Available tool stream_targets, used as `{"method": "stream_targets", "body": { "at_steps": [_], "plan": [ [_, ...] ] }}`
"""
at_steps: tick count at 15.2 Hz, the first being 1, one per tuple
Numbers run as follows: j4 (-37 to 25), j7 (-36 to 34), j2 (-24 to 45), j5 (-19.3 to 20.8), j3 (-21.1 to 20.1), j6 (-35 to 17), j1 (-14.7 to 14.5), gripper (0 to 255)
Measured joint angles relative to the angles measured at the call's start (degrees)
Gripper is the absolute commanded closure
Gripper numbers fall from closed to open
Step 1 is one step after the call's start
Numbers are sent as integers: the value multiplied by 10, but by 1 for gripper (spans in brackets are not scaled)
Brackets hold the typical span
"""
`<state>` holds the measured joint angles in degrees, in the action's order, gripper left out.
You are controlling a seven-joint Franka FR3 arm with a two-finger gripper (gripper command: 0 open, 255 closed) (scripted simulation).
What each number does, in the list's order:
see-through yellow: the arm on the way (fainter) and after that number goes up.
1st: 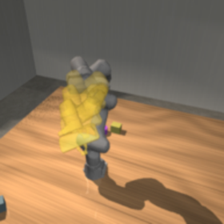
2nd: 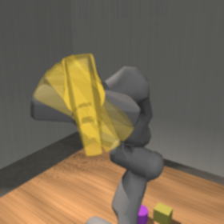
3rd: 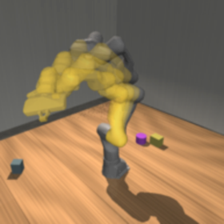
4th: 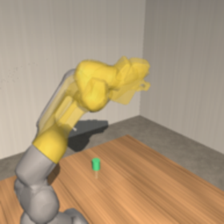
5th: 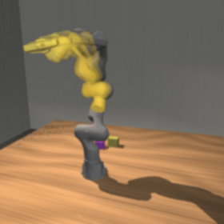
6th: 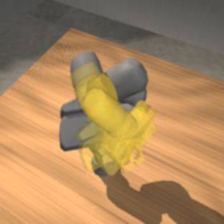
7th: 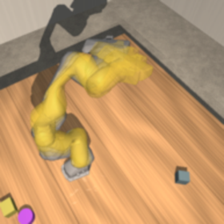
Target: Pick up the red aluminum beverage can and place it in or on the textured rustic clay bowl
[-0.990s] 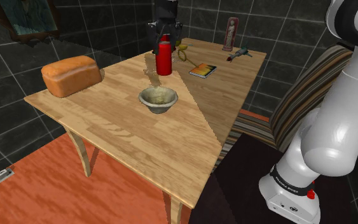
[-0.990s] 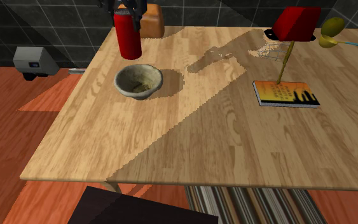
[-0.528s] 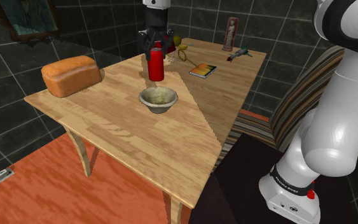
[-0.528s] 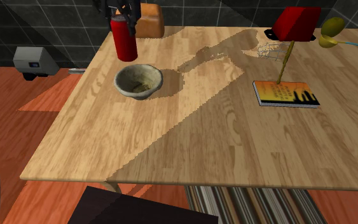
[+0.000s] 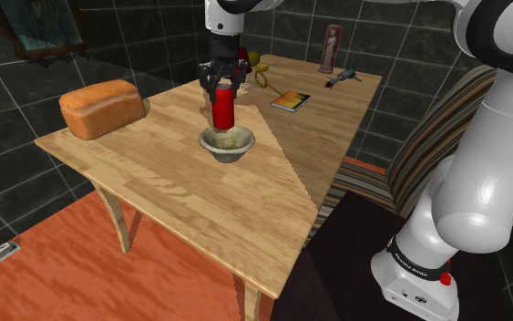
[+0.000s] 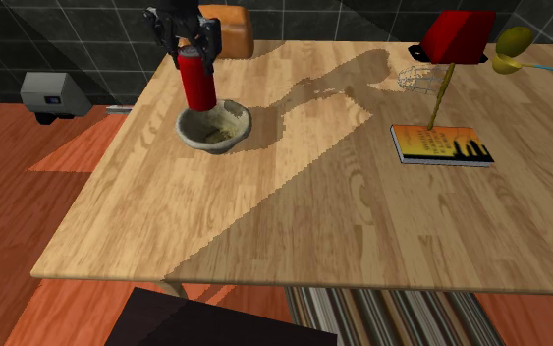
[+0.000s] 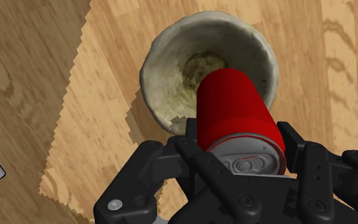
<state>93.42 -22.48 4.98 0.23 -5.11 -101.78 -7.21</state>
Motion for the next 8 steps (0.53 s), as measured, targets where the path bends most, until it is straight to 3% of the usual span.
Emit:
{"method": "stream_targets", "body": {
  "at_steps": [8],
  "plan": [
    [48, 1, -2, 0, 1, -47, 1, 255]
  ]
}}
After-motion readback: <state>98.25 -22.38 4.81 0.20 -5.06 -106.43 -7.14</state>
